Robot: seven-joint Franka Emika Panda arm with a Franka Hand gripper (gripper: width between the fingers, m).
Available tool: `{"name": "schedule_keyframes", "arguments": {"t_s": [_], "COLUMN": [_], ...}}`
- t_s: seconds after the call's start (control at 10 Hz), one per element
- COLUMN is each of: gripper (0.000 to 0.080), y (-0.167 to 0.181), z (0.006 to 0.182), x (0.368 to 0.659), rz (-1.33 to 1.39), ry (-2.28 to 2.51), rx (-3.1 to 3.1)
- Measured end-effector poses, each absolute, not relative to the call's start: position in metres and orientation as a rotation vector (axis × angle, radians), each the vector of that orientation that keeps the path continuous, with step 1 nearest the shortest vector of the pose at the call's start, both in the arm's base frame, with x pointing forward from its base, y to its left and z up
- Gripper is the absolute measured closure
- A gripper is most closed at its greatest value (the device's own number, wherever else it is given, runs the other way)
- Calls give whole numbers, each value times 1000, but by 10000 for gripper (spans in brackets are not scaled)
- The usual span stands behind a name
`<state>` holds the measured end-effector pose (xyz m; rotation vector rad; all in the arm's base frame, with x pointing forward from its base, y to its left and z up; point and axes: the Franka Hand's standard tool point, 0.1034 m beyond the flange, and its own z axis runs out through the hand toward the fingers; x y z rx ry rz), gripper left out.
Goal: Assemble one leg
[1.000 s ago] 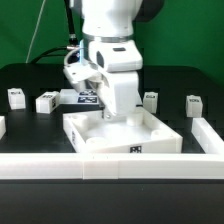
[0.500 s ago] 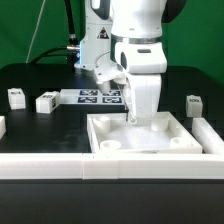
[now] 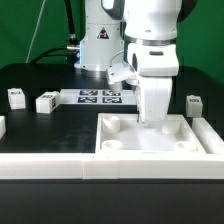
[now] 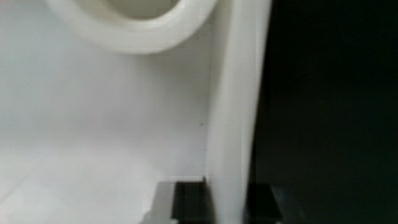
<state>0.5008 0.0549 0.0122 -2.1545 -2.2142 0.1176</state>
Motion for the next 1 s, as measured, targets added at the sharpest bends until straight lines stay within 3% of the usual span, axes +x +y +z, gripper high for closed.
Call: {"name": "schedule_keyframes", "arguments": {"t_s": [1.0], "gripper": [732], "y": [74], "z": [16], "x": [502], "rz": [125], "ry": [-2172], "rx": [-2184]}}
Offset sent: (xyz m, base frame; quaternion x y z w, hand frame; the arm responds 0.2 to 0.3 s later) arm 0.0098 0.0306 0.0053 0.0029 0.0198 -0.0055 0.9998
